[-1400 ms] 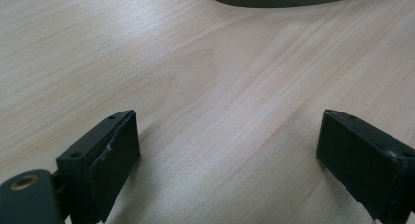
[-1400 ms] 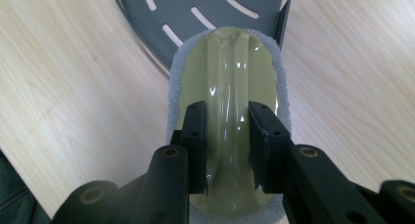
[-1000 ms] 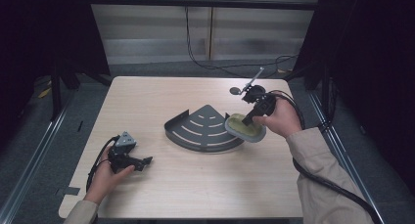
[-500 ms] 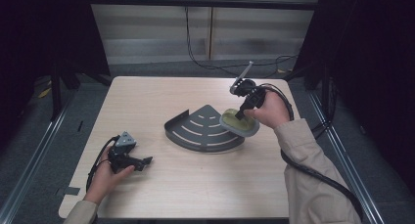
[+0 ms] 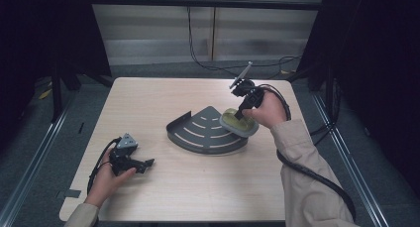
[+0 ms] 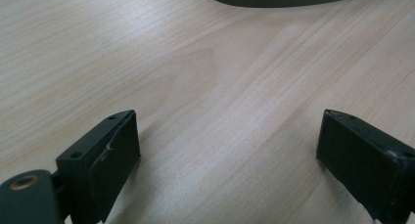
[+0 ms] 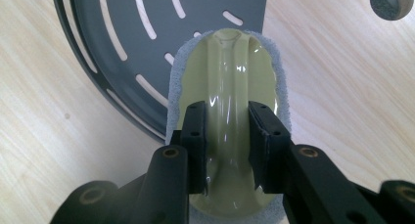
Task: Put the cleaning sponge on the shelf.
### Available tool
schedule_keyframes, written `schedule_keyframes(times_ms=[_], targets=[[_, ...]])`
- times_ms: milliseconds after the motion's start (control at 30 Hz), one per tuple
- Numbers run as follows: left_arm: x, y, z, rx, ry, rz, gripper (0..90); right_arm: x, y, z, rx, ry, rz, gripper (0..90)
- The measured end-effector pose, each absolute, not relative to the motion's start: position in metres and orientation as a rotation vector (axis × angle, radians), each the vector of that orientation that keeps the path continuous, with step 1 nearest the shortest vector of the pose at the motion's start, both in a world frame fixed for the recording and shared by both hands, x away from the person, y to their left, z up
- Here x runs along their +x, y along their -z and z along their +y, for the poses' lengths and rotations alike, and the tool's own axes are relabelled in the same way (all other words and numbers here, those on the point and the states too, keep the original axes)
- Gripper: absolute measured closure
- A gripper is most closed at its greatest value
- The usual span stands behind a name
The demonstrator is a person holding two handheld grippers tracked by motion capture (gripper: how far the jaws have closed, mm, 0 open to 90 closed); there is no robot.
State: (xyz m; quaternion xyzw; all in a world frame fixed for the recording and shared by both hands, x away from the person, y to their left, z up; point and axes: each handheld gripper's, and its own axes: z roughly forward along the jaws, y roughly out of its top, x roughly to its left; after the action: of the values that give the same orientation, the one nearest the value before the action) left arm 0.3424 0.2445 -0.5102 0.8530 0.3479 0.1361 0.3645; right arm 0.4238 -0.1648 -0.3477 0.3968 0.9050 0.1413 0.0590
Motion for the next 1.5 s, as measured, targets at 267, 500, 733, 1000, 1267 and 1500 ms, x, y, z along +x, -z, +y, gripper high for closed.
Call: schedule_keyframes(times_ms=[267,500,733,1000,1267,1500], targets=[[0.342,0.510,0.245,2.193,-0.349,0.896,8.3,0.430,0.354,-0.162,1.212,-0.448,2.737,70.8],[0.342,0.510,0.245,2.194,-0.350,0.896,8.3,0.434,0.364,-0.161,1.224,-0.449,2.734,70.8],[0.342,0.510,0.245,2.191,-0.352,0.897,8.3,0.436,0.369,-0.159,1.232,-0.464,2.739,70.8],[0.342,0.510,0.245,2.190,-0.352,0.898,8.3,0.441,0.375,-0.151,1.235,-0.468,2.745,70.8],[0.342,0.510,0.245,2.190,-0.351,0.898,8.3,0.446,0.391,-0.145,1.252,-0.495,2.749,70.8],[0.342,0.510,0.245,2.190,-0.354,0.900,8.3,0.447,0.400,-0.146,1.255,-0.491,2.750,70.7]])
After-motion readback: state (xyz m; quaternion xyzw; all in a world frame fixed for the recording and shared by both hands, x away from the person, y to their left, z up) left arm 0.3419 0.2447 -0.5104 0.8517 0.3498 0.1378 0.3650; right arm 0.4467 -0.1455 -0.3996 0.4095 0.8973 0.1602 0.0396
